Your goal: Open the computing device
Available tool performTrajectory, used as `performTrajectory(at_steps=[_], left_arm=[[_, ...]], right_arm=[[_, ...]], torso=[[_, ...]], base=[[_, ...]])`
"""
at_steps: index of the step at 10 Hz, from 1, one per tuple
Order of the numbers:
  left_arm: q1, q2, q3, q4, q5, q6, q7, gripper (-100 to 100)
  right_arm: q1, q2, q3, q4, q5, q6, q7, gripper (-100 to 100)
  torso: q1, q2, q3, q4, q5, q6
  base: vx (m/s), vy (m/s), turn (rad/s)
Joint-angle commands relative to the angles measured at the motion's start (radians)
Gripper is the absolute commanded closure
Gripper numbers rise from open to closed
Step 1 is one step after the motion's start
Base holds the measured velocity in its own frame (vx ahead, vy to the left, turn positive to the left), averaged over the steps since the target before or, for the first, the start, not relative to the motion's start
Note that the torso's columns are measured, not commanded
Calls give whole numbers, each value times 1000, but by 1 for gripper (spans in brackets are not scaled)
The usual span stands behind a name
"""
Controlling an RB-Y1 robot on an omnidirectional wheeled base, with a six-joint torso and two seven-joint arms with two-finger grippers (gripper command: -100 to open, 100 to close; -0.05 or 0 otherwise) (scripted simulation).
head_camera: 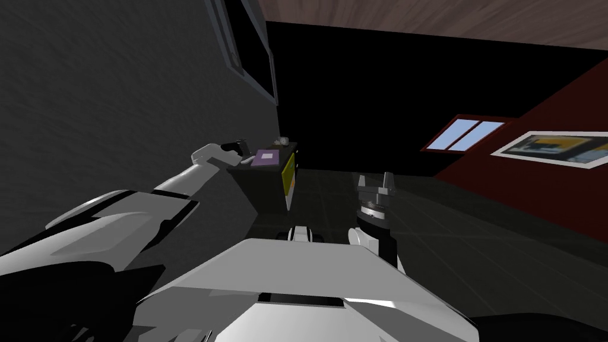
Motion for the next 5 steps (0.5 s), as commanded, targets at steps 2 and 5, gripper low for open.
performTrajectory(at_steps=[2, 5], left_arm=[[-100, 26, -88, 103, -18, -45, 38, -100], [-163, 53, -143, 206, -38, -88, 78, -100]], right_arm=[[0, 0, 0, 0, 0, 0, 0, 0], [0, 0, 0, 0, 0, 0, 0, 0]], torso=[[-1, 11, 7, 4, 0, -1], [0, -2, -1, -1, 0, 0]], base=[[-127, 5, -121], [-52, 3, -77]])
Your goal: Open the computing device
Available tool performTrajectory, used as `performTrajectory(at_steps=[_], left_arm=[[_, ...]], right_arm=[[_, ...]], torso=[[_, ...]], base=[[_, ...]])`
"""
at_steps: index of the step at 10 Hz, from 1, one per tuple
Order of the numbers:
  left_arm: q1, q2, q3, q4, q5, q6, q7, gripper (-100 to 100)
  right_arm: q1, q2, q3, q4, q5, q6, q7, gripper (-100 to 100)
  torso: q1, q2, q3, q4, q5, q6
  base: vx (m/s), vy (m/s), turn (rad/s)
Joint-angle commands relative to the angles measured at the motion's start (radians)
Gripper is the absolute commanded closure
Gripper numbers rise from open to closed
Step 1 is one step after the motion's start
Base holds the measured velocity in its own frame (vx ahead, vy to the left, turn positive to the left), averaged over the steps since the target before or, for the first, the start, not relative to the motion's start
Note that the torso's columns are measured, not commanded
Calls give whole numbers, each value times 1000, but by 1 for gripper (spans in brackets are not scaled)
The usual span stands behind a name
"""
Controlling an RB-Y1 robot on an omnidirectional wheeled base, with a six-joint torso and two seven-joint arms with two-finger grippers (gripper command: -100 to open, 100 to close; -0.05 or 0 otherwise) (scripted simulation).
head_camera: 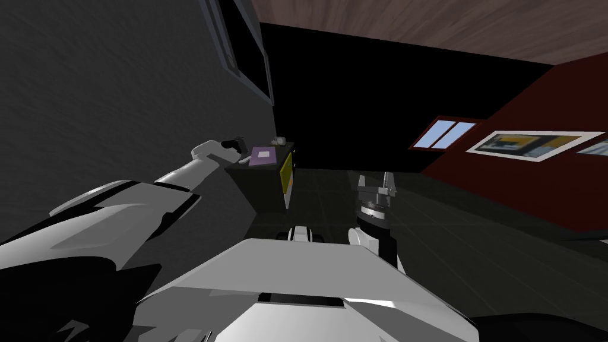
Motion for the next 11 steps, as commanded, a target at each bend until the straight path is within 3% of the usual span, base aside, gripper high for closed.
performTrajectory(at_steps=[1, 4, 5, 7, 11], left_arm=[[-88, 30, -81, 101, -23, -39, 44, -100], [-90, 30, -81, 155, -23, -39, 44, -100], [-130, 57, -127, 179, -43, -79, 84, -100], [-182, 57, -167, 215, -43, -81, 84, -100], [-189, 57, -167, 302, -43, -81, 84, -100]], right_arm=[[0, 0, 0, 0, 0, 0, 0, 0], [0, 0, 0, 0, 0, 0, 0, 0], [0, 0, 0, 0, 0, 0, 0, 0], [0, 0, 0, 0, 0, 0, 0, 0], [0, 0, 0, 0, 0, 0, 0, 0]], torso=[[0, 8, 4, 2, 0, 2], [0, 3, 2, 1, 0, -1], [0, 1, 1, 0, 0, 0], [0, 11, 7, 4, -1, -1], [0, 1, 1, 0, 0, 0]], base=[[-142, 0, -221], [-31, -8, 9], [-124, -10, -328], [-131, 7, -94], [7, -7, 10]])
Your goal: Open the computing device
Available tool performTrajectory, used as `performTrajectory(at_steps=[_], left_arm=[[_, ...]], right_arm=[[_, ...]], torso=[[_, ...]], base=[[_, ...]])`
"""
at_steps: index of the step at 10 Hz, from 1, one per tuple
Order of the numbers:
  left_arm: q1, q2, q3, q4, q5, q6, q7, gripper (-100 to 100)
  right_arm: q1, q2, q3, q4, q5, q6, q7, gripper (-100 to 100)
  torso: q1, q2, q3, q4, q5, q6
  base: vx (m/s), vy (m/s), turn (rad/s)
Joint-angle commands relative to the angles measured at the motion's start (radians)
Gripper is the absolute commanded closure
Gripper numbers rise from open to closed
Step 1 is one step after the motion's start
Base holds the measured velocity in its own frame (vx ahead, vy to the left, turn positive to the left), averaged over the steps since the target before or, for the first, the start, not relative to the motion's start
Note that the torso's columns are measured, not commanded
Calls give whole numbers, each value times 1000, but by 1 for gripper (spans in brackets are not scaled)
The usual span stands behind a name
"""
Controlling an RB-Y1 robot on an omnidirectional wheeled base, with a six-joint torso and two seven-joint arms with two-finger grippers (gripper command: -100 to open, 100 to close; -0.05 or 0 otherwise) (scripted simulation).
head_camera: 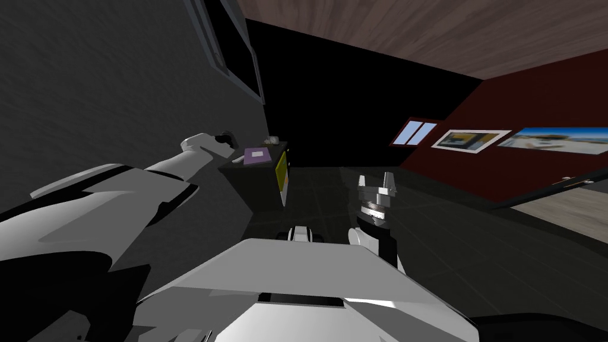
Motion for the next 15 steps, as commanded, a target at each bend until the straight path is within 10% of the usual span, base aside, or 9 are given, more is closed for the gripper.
performTrajectory(at_steps=[1, 4, 10, 11, 15], left_arm=[[-5, -1, -3, 38, 3, -2, -5, -100], [-95, 26, -89, 107, -17, -45, 35, -100], [-102, 24, -87, 178, -22, -45, 40, -100], [-102, 24, -87, 182, -21, -48, 38, 0], [-102, 24, -87, 181, -21, -48, 38, 0]], right_arm=[[0, 0, 0, 0, 0, 0, 0, 0], [-1, 0, 0, 0, 0, 0, 0, 0], [0, 0, 0, 0, 0, 0, 0, 0], [0, 0, 0, 0, 0, 0, 0, 0], [0, 0, 0, 0, 0, 0, 0, 0]], torso=[[0, 3, 2, 1, 0, 0], [-2, 13, 9, 5, -1, -1], [-1, 5, 3, 2, 0, 0], [-1, 6, 4, 2, -1, 0], [0, 4, 3, 1, 0, 0]], base=[[10, 3, 0], [-137, -21, -168], [6, 4, 6], [0, 0, 0], [0, 0, 0]])
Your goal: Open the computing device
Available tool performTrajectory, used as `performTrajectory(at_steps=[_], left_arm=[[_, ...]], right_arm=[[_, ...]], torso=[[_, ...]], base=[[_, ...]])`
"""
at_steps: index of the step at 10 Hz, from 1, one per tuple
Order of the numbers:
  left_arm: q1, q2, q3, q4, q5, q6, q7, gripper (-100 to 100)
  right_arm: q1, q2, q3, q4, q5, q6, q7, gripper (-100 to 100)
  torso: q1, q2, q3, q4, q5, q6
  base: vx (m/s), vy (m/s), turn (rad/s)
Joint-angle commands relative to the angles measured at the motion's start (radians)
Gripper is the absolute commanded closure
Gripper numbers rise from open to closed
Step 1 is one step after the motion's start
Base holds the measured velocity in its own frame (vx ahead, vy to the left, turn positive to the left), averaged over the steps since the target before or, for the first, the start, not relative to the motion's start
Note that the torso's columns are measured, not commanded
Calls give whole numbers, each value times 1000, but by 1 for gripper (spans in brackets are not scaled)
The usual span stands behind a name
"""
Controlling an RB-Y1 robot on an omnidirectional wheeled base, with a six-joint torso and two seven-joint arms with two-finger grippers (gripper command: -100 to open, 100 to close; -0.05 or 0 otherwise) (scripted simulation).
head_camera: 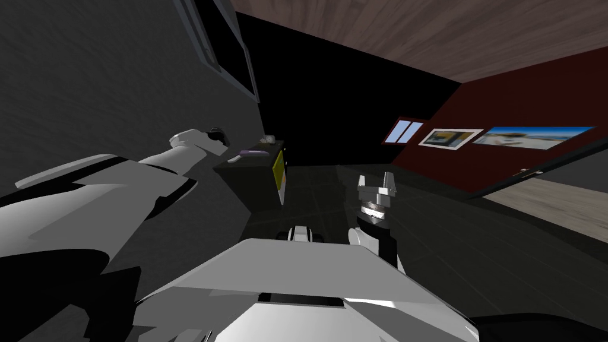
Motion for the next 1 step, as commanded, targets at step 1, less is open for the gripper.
performTrajectory(at_steps=[1], left_arm=[[0, 0, 0, 0, 0, 0, 0, 0]], right_arm=[[0, 0, 0, 0, 0, 0, 0, 0]], torso=[[0, 0, 0, 0, 0, 0]], base=[[0, 0, 0]])
